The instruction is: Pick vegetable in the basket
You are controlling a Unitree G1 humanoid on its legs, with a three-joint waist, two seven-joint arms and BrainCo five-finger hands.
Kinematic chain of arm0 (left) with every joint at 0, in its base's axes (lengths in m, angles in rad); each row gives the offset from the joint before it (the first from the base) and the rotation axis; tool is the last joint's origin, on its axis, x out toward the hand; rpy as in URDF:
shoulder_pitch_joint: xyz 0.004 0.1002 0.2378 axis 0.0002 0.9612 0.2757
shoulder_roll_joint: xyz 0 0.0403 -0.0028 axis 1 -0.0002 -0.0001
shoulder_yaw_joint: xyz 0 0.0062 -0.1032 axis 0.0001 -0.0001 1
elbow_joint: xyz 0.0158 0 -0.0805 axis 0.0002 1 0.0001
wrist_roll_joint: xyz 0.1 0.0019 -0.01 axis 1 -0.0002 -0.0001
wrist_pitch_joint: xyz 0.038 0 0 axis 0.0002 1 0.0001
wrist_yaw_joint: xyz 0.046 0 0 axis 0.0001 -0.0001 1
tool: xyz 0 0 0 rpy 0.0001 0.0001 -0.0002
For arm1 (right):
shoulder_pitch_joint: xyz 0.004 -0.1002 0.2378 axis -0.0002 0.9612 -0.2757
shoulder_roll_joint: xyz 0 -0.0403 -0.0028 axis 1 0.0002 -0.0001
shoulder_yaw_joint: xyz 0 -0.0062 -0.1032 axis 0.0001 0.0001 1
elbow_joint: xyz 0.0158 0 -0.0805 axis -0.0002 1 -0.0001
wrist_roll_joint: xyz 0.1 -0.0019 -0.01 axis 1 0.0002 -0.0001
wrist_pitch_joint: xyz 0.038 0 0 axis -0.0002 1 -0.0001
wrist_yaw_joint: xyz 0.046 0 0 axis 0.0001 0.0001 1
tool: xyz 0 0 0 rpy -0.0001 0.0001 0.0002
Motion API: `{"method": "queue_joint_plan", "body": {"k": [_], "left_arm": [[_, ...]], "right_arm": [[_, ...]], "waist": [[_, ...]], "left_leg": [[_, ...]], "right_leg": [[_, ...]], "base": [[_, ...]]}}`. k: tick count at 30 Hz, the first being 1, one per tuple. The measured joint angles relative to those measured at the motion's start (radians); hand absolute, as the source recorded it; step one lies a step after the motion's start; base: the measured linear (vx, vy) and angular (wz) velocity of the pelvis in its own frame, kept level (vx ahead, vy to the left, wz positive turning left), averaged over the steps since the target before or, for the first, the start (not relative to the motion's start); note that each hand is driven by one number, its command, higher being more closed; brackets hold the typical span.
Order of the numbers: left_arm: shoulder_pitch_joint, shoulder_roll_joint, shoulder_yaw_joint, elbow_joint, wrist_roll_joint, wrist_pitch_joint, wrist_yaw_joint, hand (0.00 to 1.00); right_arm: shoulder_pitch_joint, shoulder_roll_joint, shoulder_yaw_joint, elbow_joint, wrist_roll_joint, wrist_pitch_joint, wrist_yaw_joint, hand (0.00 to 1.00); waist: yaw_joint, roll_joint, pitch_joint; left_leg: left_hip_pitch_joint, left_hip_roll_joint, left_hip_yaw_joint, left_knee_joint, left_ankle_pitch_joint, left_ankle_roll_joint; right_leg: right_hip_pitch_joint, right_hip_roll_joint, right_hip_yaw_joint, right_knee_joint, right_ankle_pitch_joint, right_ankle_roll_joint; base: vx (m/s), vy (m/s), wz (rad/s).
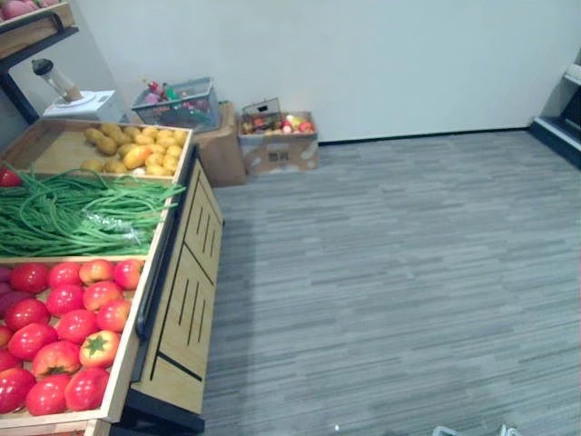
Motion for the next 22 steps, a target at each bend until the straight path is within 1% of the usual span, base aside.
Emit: {"method": "queue_joint_plan", "body": {"k": [3,10,13,22], "left_arm": [[0.000,0.000,-0.006,0.002,0.000,0.000,0.000,0.00],[-0.009,0.006,-0.013,0.029,0.001,-0.008,-0.006,0.00],[-0.012,0.014,-0.042,0.034,0.001,-0.008,-0.007,0.00],[-0.014,0.017,-0.047,0.039,0.001,-0.008,-0.006,0.00]], "right_arm": [[0.001,0.000,0.003,0.000,0.000,0.001,0.001,1.00],[0.003,-0.001,0.011,0.013,0.000,0.002,0.001,1.00],[0.001,-0.001,0.020,0.025,0.000,0.002,0.000,1.00],[0.000,-0.002,0.040,0.035,0.001,0.002,-0.001,1.00]], "waist": [[0.000,0.001,-0.001],[-0.001,0.002,-0.004],[-0.003,0.000,-0.004],[-0.003,-0.002,-0.006]], "left_leg": [[0.001,0.004,-0.001,0.000,0.001,-0.001],[0.001,0.009,-0.005,-0.016,0.005,-0.006],[0.001,0.007,-0.014,-0.018,0.005,-0.006],[-0.014,0.007,-0.027,-0.018,0.005,-0.006]], "right_leg": [[0.013,0.006,0.000,-0.026,0.014,-0.003],[0.011,0.012,-0.008,-0.027,0.014,-0.003],[0.009,0.011,-0.016,-0.028,0.014,-0.003],[0.008,0.010,-0.029,-0.032,0.014,-0.003]], "base": [[-0.02,-0.023,-0.02],[0.01,-0.008,0.02],[0.04,-0.002,0.07],[-0.01,-0.007,0.03]]}}
